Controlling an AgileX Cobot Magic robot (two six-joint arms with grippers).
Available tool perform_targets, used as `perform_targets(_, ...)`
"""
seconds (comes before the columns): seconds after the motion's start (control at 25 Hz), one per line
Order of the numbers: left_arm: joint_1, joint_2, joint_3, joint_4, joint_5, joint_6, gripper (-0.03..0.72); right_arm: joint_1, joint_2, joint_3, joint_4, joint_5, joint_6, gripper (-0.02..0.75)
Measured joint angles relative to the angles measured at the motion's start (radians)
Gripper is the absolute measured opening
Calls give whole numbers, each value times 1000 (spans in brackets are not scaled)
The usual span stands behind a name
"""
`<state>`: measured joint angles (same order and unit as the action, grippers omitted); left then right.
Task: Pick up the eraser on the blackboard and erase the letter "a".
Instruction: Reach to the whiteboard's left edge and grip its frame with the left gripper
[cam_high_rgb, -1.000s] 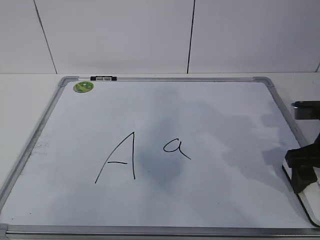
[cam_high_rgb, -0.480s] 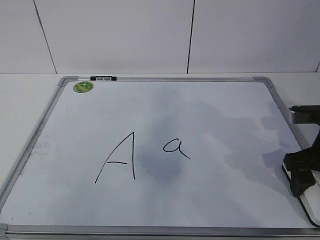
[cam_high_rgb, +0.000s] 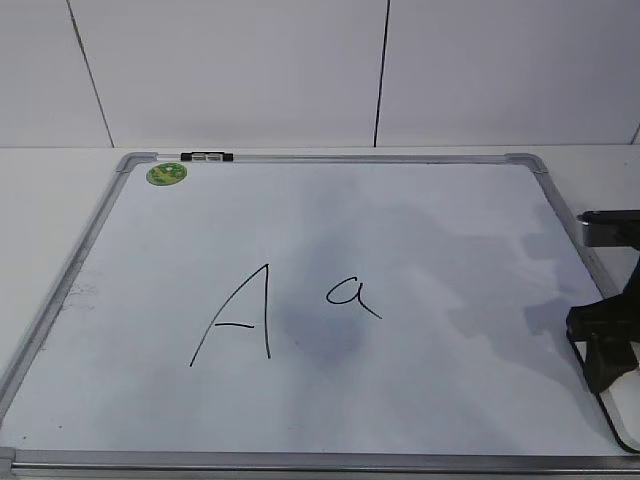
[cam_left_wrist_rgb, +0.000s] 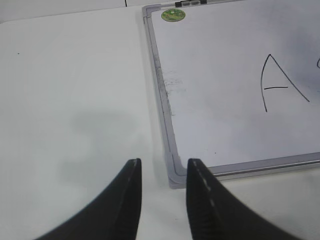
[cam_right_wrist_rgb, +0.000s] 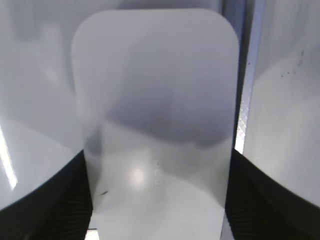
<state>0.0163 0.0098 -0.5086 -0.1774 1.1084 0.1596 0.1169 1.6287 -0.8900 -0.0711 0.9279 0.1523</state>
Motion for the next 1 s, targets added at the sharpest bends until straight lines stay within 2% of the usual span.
perform_targets(1.0,0,0,0,2,0,0,235,0,-58,-29,35,38,3,534)
